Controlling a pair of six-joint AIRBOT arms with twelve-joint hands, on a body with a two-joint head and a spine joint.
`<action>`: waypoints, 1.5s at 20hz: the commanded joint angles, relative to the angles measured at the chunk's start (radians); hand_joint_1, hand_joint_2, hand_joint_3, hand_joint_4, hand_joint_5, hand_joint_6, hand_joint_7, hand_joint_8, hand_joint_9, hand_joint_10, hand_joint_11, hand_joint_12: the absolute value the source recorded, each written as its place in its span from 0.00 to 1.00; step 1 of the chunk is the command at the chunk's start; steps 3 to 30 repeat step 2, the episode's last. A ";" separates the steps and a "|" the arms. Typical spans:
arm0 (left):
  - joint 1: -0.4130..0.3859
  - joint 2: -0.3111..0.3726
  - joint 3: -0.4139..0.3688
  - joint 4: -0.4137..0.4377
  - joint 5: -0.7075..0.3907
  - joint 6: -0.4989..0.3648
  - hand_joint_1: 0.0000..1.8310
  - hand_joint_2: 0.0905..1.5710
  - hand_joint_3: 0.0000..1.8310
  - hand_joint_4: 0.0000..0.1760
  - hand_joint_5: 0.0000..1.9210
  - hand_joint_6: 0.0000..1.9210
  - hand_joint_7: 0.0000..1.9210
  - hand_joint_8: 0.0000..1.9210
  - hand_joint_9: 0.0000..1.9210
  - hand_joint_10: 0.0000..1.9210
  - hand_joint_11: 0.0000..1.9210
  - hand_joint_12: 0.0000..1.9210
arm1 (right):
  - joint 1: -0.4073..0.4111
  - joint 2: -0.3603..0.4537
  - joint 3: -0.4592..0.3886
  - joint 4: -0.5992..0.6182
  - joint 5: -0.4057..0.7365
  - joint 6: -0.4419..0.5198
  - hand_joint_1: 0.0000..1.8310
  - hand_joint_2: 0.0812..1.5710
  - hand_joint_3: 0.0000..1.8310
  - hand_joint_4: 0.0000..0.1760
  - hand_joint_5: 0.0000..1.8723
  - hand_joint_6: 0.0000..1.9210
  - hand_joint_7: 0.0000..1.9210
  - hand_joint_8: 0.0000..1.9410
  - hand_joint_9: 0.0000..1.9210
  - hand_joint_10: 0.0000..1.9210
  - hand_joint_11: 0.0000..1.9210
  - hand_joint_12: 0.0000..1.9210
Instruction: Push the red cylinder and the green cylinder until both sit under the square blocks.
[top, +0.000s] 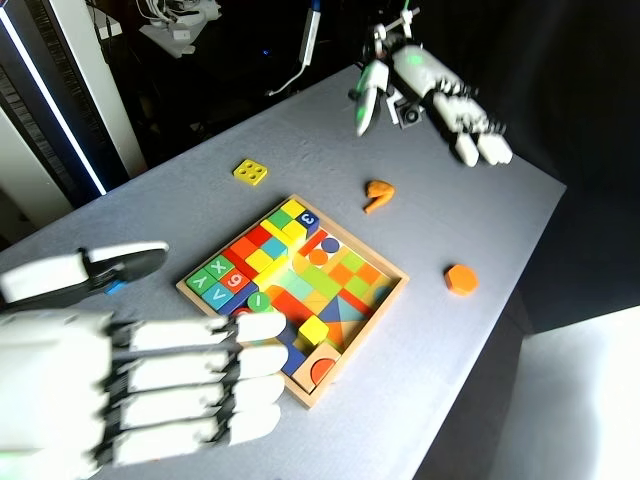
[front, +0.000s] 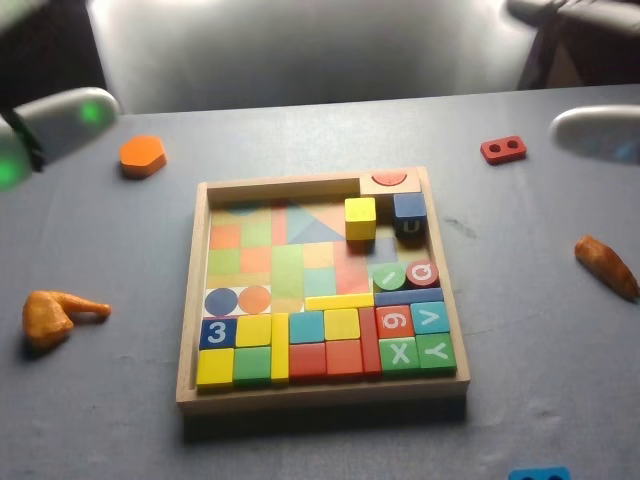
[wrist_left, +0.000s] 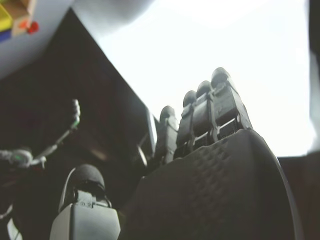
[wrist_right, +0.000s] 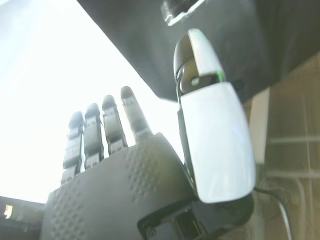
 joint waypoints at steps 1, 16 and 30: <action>-0.004 0.010 0.000 -0.014 -0.174 -0.005 0.02 0.72 0.01 0.89 0.05 0.00 0.04 0.01 0.02 0.01 0.01 0.01 | -0.001 0.014 -0.004 0.073 0.190 -0.004 0.12 0.71 0.00 0.47 0.03 0.01 0.00 0.00 0.00 0.00 0.02 0.01; 0.010 0.025 -0.015 -0.014 -0.217 -0.006 0.02 0.73 0.01 0.83 0.04 0.00 0.03 0.00 0.02 0.01 0.01 0.01 | -0.046 0.035 -0.021 0.143 0.264 -0.031 0.09 0.70 0.00 0.41 0.03 0.00 0.01 0.00 0.00 0.00 0.00 0.16; 0.010 0.025 -0.015 -0.014 -0.217 -0.006 0.02 0.73 0.01 0.83 0.04 0.00 0.03 0.00 0.02 0.01 0.01 0.01 | -0.046 0.035 -0.021 0.143 0.264 -0.031 0.09 0.70 0.00 0.41 0.03 0.00 0.01 0.00 0.00 0.00 0.00 0.16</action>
